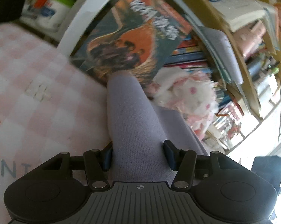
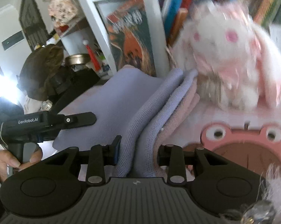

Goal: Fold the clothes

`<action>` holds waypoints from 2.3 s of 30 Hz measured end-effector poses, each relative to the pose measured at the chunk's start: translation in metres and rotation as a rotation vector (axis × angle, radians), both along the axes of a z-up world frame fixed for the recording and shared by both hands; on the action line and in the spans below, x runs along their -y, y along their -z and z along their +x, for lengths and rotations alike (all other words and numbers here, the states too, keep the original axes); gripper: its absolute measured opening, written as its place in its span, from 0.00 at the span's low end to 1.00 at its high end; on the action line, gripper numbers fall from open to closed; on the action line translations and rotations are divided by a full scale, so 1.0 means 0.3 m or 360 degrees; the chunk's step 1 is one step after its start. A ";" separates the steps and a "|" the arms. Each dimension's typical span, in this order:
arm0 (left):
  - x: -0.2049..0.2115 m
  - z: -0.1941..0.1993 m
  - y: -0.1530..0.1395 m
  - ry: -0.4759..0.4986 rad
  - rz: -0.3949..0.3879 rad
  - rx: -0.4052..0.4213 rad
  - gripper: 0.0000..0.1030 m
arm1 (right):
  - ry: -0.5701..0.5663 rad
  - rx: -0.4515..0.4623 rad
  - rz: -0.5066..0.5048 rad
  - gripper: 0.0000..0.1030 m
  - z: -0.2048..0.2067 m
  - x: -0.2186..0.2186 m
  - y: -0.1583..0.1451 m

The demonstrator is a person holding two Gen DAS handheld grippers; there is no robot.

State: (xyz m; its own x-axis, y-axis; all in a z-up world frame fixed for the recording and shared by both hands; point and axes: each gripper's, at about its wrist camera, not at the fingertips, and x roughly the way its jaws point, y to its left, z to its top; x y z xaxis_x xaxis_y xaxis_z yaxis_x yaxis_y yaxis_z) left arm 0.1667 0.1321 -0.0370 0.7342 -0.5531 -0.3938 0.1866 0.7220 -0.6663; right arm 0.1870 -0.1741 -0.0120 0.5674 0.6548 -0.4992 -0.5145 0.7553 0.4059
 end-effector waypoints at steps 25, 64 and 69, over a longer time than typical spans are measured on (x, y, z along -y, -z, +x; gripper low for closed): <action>0.054 -0.354 -0.178 -0.0373 0.0716 0.0290 0.92 | 0.0495 0.0047 0.0064 0.76 -0.297 0.133 -0.047; 0.210 -0.534 -0.108 -0.0426 0.1242 0.0225 0.99 | 0.0618 0.0221 -0.0495 0.97 -0.546 0.009 0.041; 0.215 -0.538 -0.112 -0.0416 0.1234 0.0220 0.99 | 0.0622 0.0244 -0.0538 0.98 -0.564 0.003 0.035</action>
State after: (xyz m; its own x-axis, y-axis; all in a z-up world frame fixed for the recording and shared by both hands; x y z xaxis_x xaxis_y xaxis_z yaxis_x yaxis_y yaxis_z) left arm 0.0052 0.0676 -0.0034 0.8710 0.0331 -0.4902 -0.0071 0.9985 0.0548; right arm 0.0177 -0.1750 -0.0226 0.8198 0.1971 -0.5377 -0.2030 0.9779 0.0491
